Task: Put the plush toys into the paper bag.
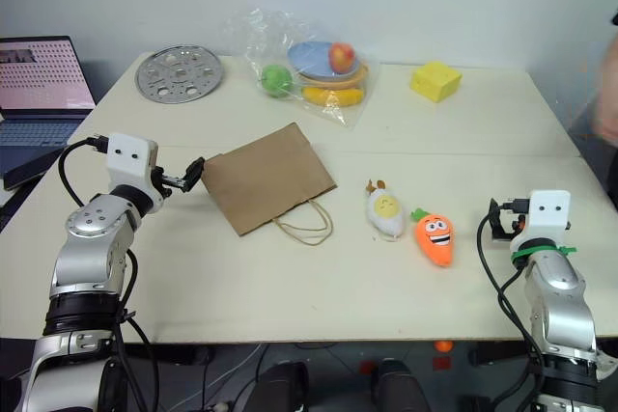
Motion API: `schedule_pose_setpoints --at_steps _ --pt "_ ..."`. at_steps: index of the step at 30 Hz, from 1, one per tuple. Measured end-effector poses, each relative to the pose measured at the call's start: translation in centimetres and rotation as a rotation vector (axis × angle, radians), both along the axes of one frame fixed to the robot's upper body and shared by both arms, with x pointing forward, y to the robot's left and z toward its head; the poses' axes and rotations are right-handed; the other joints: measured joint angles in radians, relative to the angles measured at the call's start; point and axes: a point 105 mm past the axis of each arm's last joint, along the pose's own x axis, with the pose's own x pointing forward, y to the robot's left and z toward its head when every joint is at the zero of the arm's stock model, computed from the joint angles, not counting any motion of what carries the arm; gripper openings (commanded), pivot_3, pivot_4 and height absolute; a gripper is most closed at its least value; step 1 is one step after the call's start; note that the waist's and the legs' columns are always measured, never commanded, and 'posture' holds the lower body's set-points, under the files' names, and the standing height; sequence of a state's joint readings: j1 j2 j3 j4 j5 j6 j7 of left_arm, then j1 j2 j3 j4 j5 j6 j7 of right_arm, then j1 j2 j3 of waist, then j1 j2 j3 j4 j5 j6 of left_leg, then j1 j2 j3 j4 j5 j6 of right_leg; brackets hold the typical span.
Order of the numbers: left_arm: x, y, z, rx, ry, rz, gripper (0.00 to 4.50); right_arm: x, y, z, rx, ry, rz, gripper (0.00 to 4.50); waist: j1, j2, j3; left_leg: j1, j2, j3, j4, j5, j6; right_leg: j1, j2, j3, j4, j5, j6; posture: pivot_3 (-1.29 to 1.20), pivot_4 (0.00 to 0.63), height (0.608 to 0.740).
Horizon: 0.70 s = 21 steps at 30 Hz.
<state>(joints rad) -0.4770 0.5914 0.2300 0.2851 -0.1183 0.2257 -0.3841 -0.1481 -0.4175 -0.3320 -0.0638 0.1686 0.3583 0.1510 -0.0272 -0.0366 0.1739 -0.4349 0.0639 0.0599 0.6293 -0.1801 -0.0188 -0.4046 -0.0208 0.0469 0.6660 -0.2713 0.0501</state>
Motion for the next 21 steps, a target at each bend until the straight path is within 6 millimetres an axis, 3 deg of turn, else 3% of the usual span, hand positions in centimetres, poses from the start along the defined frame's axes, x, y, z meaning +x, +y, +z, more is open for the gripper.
schedule_pose_setpoints --at_steps 10,14,18,21 --pt "-0.2 -0.2 0.3 -0.029 -0.006 -0.039 4.48 0.0 -0.1 0.3 -0.012 0.002 0.008 4.5 0.0 0.0 0.0 0.0 0.0 0.0 0.0 0.0 0.0 0.0 0.0 0.0 0.0 0.0 0.0 0.0 0.15 0.74" --pt "-0.9 -0.8 1.6 -0.031 -0.023 -0.131 4.48 0.2 0.3 3.0 -0.07 -0.028 0.086 4.5 0.0 0.0 0.0 0.0 0.0 0.0 0.0 0.0 0.0 0.0 0.0 0.0 0.0 0.0 0.0 0.0 0.15 0.74" --pt "-2.1 -2.0 3.5 -0.004 -0.01 -0.29 4.48 -0.3 3.5 6.9 -0.081 -0.043 0.369 4.5 -0.002 0.0 0.0 0.0 0.001 0.0 0.0 0.0 0.0 0.0 0.0 0.0 0.0 0.0 0.0 0.0 0.15 0.74" --pt "-3.1 -3.1 4.0 0.011 0.029 -0.412 4.48 -1.3 6.4 7.8 -0.057 0.004 0.591 4.5 -0.001 0.0 0.0 0.0 0.001 0.0 -0.001 0.0 0.0 0.0 0.0 -0.001 0.0 0.0 -0.001 0.0 0.15 0.74"
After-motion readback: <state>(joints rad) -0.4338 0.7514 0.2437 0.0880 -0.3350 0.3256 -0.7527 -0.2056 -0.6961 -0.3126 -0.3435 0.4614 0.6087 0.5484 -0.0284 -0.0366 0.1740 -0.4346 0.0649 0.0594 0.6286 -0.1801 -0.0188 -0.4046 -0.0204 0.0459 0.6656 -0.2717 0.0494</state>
